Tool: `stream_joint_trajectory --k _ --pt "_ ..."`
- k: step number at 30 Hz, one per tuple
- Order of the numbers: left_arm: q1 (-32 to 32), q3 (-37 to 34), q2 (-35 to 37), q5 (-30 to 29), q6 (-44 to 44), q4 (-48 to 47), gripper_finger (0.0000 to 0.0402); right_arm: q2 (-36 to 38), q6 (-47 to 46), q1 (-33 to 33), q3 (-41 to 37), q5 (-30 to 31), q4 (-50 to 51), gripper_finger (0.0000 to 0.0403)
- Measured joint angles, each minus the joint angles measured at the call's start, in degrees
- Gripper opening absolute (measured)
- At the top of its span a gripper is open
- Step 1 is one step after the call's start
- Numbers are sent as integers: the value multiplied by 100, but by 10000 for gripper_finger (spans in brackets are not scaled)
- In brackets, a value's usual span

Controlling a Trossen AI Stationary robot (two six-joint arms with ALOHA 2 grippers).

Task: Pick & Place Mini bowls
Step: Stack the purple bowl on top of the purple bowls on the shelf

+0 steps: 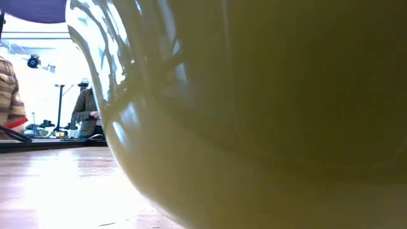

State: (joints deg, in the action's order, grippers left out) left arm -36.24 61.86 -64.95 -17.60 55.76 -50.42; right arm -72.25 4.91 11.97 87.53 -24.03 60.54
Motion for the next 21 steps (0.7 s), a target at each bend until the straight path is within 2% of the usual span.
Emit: stream_joint_trajectory --k 2,6,9,11,15,21 --pt "301 312 -15 -303 -8 -341 0 -3 50 0 0 40 1 178" --pt "1114 815 -77 -348 -128 -795 0 -9 174 0 0 226 -6 178" --pt "1811 1076 -139 -372 -270 -860 0 -9 51 2 0 573 -102 178" --pt "2217 1229 -222 -601 -419 -837 0 -9 -42 1 0 790 -210 178" --pt "2775 1429 -457 -1679 -1019 -640 0 -9 -21 0 0 1178 -609 178" --pt "3180 1580 -828 -3542 -1714 113 0 -35 153 -37 -259 2082 -2133 178"
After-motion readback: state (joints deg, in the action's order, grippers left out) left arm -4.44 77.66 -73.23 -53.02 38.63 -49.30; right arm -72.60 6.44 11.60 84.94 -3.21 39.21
